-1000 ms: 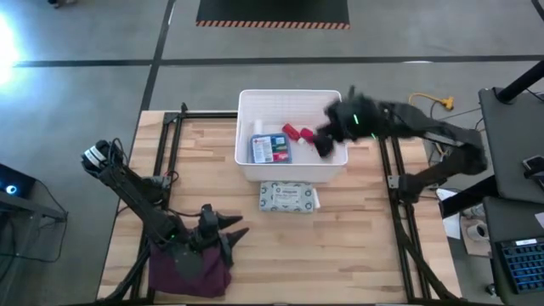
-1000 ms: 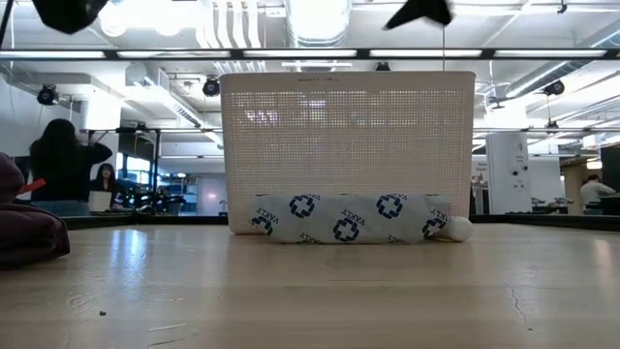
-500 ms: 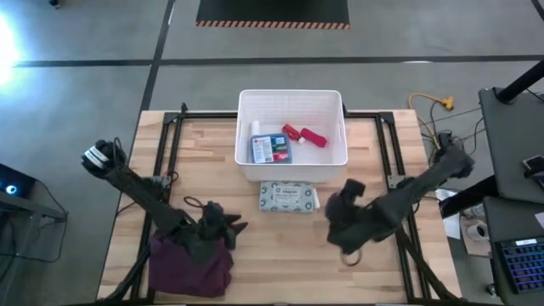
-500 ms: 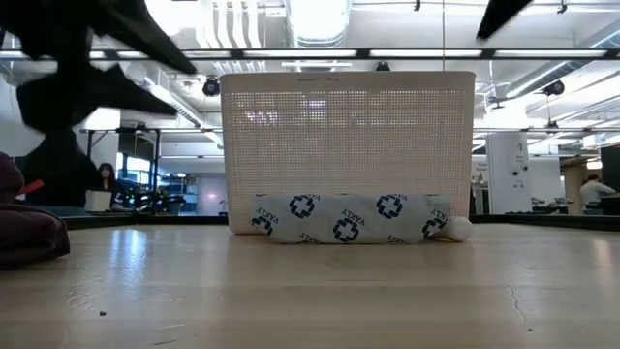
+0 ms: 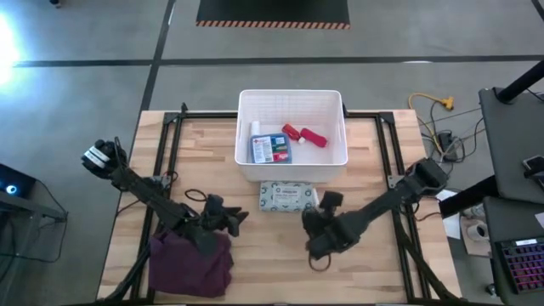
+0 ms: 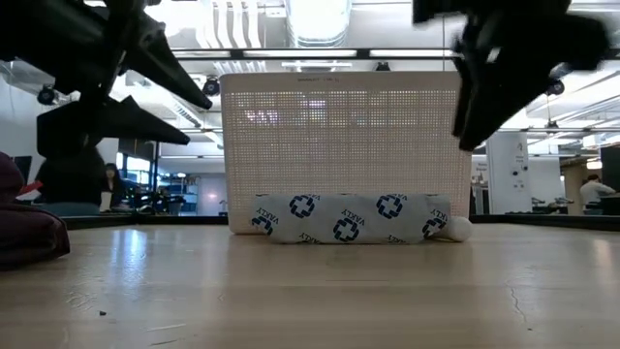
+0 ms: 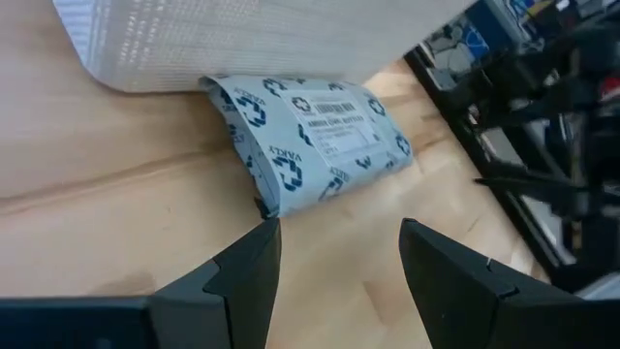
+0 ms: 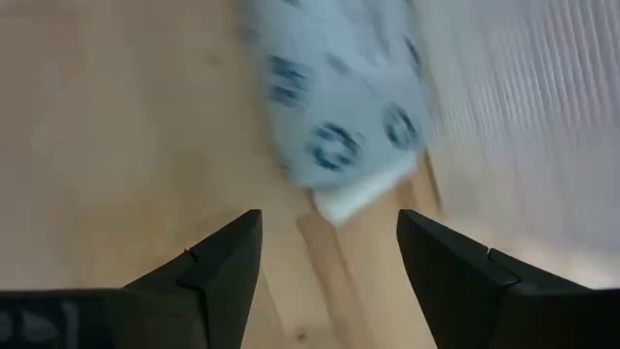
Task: Pick & place medical supplies in basket/bin
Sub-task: Put the white rolled gauze into the white bin
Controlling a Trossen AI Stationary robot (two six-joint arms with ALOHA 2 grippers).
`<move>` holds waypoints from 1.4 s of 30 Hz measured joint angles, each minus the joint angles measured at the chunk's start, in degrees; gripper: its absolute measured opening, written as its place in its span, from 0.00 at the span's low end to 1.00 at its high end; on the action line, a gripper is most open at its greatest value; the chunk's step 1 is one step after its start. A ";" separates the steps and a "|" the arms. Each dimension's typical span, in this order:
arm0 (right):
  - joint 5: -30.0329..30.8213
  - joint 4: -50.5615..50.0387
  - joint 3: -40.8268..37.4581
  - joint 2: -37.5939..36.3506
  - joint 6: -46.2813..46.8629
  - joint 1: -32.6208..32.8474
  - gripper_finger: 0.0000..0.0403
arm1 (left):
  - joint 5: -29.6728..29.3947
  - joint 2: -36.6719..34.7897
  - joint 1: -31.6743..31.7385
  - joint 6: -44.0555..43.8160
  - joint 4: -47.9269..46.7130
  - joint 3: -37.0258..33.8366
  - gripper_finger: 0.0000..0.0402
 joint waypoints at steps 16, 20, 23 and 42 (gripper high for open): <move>-18.33 34.12 -34.73 -20.03 51.67 -9.01 0.57 | 0.11 0.00 -0.01 0.09 0.06 0.55 0.49; -12.87 33.53 -34.69 -18.87 54.39 -9.90 0.57 | 0.13 0.00 -0.01 0.13 0.08 0.55 0.49; -12.69 32.31 -32.71 -17.41 52.12 -10.79 0.57 | 0.20 0.00 -0.01 0.15 0.15 0.54 0.49; -10.50 18.05 -12.63 -1.68 47.64 -13.77 0.57 | 0.28 0.02 -0.14 0.02 0.22 0.52 0.49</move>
